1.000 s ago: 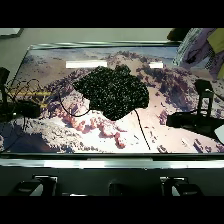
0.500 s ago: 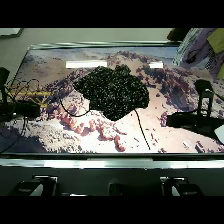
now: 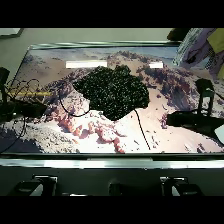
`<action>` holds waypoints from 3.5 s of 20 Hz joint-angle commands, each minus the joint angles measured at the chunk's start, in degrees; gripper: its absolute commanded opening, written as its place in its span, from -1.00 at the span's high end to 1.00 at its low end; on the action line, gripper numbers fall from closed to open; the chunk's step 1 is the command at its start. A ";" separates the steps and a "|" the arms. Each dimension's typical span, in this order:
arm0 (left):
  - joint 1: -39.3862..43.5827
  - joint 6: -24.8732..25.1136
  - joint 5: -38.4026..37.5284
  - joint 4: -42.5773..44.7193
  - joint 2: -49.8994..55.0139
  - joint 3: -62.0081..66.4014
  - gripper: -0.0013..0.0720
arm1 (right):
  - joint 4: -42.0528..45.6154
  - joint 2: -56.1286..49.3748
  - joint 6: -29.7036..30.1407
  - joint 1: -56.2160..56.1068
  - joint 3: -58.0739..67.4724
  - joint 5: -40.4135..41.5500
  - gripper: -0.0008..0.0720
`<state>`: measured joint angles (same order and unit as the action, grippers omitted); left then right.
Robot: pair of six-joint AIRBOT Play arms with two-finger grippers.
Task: Fold the clothes and pants, and hang the long-sleeved shirts on hangers.
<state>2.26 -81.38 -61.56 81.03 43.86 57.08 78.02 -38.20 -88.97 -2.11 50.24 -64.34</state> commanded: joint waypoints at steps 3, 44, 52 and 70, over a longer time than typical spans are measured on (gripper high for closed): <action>-0.09 -3.26 0.68 0.04 0.33 -0.02 -1.00 | 1.70 -1.49 -15.56 -0.04 -0.02 1.51 -0.25; 0.83 13.09 25.14 -61.68 50.62 5.97 -1.00 | 2.12 -23.37 -21.07 0.07 -0.17 -6.16 0.90; 7.63 11.91 18.34 -62.23 62.36 17.33 -1.00 | 2.01 -23.37 -23.21 0.07 -0.26 -3.74 0.90; 2.56 1.18 17.29 -32.57 42.01 65.66 0.91 | -7.72 -23.34 -16.46 0.09 35.01 18.34 0.90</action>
<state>6.33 -77.43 -47.13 41.08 92.64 112.71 67.53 -61.60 -106.10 -2.00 72.88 -47.11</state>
